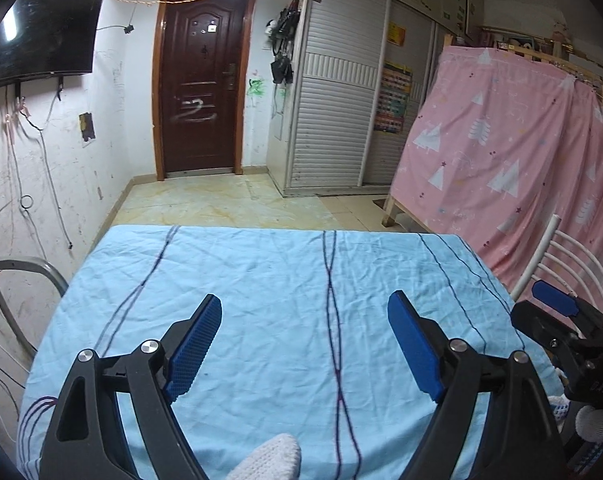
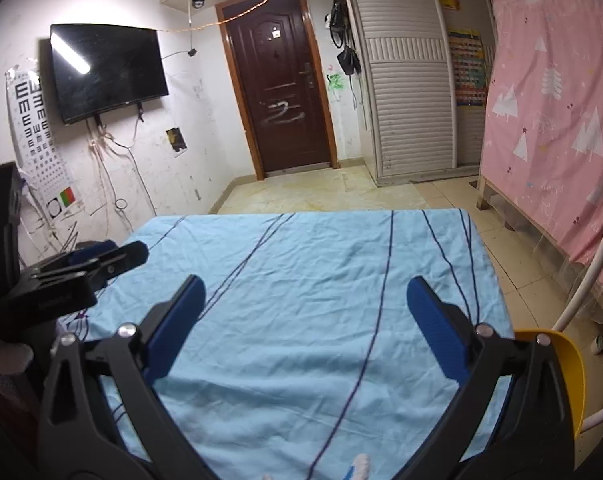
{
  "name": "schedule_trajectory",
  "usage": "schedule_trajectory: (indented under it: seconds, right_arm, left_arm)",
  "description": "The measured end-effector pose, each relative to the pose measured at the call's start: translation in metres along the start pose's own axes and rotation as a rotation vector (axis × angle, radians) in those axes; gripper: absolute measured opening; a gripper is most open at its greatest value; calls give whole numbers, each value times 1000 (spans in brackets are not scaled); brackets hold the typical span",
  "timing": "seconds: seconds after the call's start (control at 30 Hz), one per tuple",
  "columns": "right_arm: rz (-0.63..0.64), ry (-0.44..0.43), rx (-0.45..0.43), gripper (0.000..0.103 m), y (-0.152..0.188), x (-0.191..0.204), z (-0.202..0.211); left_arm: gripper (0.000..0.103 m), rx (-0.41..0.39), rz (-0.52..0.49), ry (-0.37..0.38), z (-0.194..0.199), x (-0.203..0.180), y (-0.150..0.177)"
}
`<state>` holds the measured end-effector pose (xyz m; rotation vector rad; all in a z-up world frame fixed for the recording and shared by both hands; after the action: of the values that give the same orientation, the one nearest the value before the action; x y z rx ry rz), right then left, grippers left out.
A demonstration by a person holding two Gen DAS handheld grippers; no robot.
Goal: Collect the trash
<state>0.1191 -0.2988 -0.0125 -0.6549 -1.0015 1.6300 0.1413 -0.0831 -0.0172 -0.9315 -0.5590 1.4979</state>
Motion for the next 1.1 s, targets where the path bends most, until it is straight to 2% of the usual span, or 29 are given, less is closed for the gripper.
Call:
schedule_trajectory:
  seconds: [0.7, 1.1]
  right_arm:
    - [11, -9, 2, 97, -4, 10, 1]
    - [9, -9, 4, 97, -3, 10, -1]
  left_arm:
    - [76, -20, -13, -36, 7, 2, 3]
    - [79, -39, -40, -96, 7, 1, 6]
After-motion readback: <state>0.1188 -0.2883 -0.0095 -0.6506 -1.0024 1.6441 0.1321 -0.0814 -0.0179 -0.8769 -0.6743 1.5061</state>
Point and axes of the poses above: each gripper's, at about its wrist camera, not at the fingertips, and z roughly against the way its jaws point, x to its left, y to its underside, the point moved 4 cm from there along -z, roughly the way its jaws point, and after that the axes turned 9 degrees about z, right-handed, at the moved point
